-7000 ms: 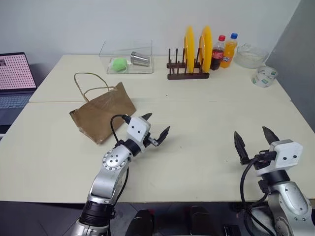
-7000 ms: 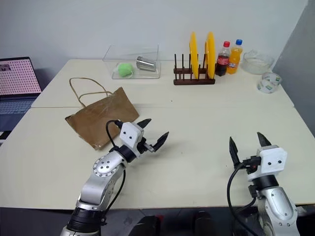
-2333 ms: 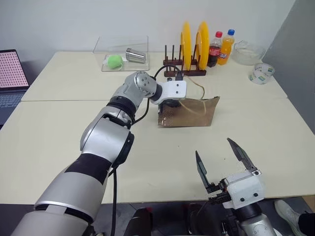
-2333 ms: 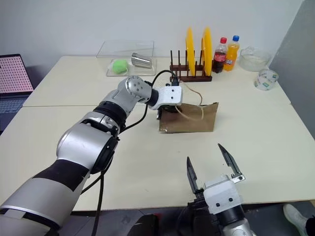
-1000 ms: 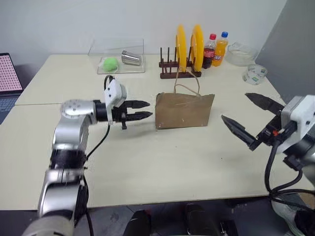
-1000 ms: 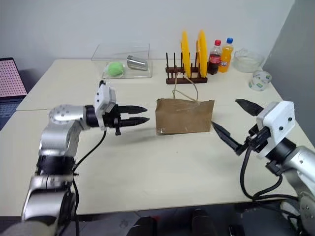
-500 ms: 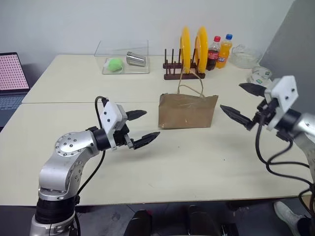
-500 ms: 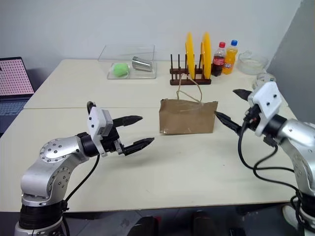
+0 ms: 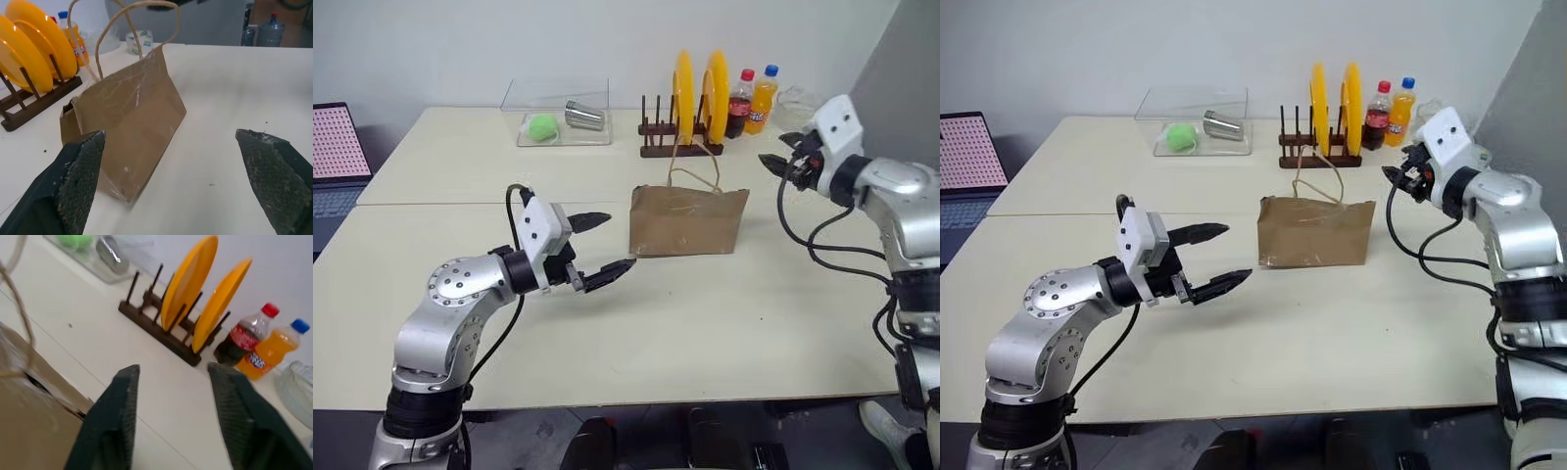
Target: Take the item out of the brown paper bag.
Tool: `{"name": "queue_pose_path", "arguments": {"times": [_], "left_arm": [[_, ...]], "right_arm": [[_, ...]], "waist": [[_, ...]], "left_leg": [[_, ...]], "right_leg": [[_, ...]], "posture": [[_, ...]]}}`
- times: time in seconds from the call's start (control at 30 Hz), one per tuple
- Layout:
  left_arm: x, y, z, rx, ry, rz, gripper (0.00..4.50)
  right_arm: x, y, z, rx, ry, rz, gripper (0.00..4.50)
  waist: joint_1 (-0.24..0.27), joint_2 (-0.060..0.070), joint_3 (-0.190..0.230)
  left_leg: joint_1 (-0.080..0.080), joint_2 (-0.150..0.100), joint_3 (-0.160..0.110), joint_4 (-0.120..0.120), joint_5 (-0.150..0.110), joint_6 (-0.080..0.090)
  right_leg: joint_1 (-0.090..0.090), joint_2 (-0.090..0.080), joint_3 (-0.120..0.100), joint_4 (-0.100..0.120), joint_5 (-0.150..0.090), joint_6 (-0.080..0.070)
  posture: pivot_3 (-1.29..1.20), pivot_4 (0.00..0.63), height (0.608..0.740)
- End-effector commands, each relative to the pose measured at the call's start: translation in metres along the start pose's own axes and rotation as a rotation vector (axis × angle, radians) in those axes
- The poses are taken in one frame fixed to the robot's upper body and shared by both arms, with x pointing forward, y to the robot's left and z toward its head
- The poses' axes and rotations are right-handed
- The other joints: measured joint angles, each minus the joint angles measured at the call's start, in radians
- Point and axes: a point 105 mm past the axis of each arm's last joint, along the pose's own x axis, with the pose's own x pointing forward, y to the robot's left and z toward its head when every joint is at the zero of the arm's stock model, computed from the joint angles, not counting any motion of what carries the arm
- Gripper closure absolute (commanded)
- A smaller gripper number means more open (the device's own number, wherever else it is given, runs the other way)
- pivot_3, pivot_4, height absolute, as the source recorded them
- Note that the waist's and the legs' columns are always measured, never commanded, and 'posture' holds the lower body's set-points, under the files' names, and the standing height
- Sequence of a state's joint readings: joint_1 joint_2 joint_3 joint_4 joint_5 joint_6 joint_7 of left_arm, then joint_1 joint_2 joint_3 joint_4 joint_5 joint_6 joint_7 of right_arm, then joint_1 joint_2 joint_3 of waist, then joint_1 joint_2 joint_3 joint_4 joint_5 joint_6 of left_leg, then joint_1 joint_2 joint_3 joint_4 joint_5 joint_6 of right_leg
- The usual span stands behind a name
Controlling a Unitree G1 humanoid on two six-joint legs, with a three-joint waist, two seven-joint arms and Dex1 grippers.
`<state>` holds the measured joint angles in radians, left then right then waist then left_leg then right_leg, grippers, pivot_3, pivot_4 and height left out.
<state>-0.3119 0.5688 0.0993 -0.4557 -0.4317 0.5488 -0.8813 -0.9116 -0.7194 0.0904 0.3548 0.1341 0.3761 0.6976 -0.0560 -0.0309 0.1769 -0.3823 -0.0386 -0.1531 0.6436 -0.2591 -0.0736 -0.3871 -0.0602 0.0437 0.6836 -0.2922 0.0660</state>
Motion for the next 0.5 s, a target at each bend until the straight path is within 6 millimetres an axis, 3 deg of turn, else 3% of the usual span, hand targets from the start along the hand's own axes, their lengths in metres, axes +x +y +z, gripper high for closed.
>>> {"name": "queue_pose_path", "arguments": {"times": [0.03, 0.13, 0.23, 0.37, 0.5], "left_arm": [[0.002, -0.004, 0.012, 0.034, -0.045, -0.016, 0.00], [0.005, -0.012, 0.010, 0.035, -0.044, -0.041, 0.00], [0.007, -0.014, 0.009, 0.037, -0.043, -0.050, 0.00], [0.006, -0.017, 0.004, 0.040, -0.018, -0.076, 0.00], [-0.003, -0.014, -0.002, 0.056, 0.037, -0.118, 0.00]], "right_arm": [[0.015, -0.010, 0.003, -0.079, 0.012, -0.002, 3.48], [0.036, -0.004, -0.006, -0.103, 0.067, 0.040, 4.46], [0.044, 0.005, -0.011, -0.112, 0.084, 0.101, 4.46], [0.049, 0.035, -0.005, -0.087, 0.044, 0.289, 4.46], [0.025, 0.065, 0.001, -0.091, 0.012, 0.545, 4.46]], "waist": [[-0.002, 0.000, 0.000], [-0.008, 0.001, 0.000], [-0.009, 0.001, 0.000], [-0.007, 0.002, 0.001], [-0.004, 0.004, 0.002]], "left_leg": [[0.000, 0.000, 0.000, -0.001, 0.000, 0.000], [0.000, 0.000, 0.001, -0.001, 0.000, 0.000], [-0.001, 0.000, 0.001, -0.002, 0.000, 0.000], [-0.001, 0.000, 0.001, -0.002, 0.000, -0.001], [-0.001, 0.000, 0.000, -0.002, 0.000, 0.000]], "right_leg": [[0.000, 0.000, 0.000, -0.001, 0.000, 0.000], [-0.001, 0.000, 0.001, -0.001, 0.000, 0.000], [-0.001, 0.000, 0.001, -0.002, 0.000, 0.000], [-0.001, -0.001, 0.001, -0.003, 0.000, 0.000], [-0.002, 0.000, 0.000, -0.003, 0.000, 0.000]], "posture": [[0.00, 0.150, 0.740], [0.00, 0.150, 0.740], [0.00, 0.150, 0.740], [0.00, 0.150, 0.740], [0.00, 0.150, 0.740]]}}
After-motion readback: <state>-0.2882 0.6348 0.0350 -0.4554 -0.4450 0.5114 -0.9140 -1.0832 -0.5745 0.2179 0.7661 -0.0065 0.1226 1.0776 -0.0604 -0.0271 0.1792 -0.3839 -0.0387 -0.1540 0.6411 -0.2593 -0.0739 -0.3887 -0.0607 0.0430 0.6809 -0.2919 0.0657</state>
